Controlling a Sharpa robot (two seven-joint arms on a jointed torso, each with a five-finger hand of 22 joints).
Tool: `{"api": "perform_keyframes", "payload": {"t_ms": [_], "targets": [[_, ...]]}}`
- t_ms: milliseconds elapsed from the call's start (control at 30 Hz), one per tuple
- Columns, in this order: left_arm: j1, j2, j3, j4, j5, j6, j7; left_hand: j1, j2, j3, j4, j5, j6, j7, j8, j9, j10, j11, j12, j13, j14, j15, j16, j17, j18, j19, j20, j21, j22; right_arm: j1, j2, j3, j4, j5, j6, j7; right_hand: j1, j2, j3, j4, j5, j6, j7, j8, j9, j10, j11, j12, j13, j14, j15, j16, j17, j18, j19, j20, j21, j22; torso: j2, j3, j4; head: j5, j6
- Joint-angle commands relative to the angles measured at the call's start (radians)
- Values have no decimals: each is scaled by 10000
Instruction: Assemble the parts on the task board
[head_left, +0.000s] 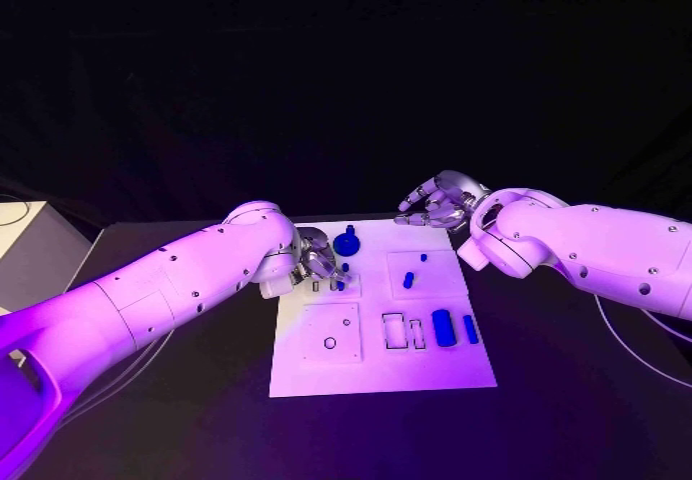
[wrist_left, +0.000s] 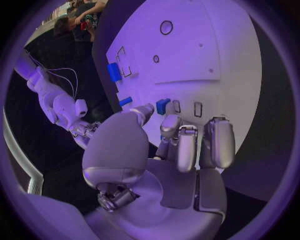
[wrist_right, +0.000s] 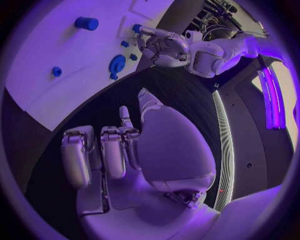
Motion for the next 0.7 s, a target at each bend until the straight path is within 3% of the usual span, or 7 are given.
{"api": "perform_keyframes", "payload": {"t_ms": [33,500,700], "targets": [[-3,35,1,-29,175,13,60,118,-21,32,-23,-39,-39,-27,39,23,-7,-73,-43,-10,953,-84,31,2382,-137,-6,-102,52,-2,-4,31,6,-5,-92,170,20,-32,-34,7,50,43,-80,4,40,17,868,61,-19,2491,872,36,-55,2015,-68,1047,26,44,2629,-5,4,10,-16,-18],[-8,116,-8,-165,137,148,15,316,96,197,-38,-39,-85,-54,123,172,-10,-97,-69,-25,949,-105,24,2374,-137,-12,-121,49,-2,-10,58,6,-4,-92,234,18,-48,-25,12,56,52,-72,1,52,21,866,58,-20,2489,871,34,-58,2009,-68,1047,25,44,2629,-8,18,6,-42,-74],[-8,131,-11,-196,127,176,3,490,167,369,-83,-39,-127,-80,164,273,-13,-121,-89,-35,951,-124,26,2378,-137,-14,-137,48,0,-12,59,6,-6,-92,244,13,-54,-22,13,57,54,-70,-1,57,22,866,56,-20,2489,871,33,-57,2010,-68,1047,24,44,2629,-19,7,26,-60,-98]]}}
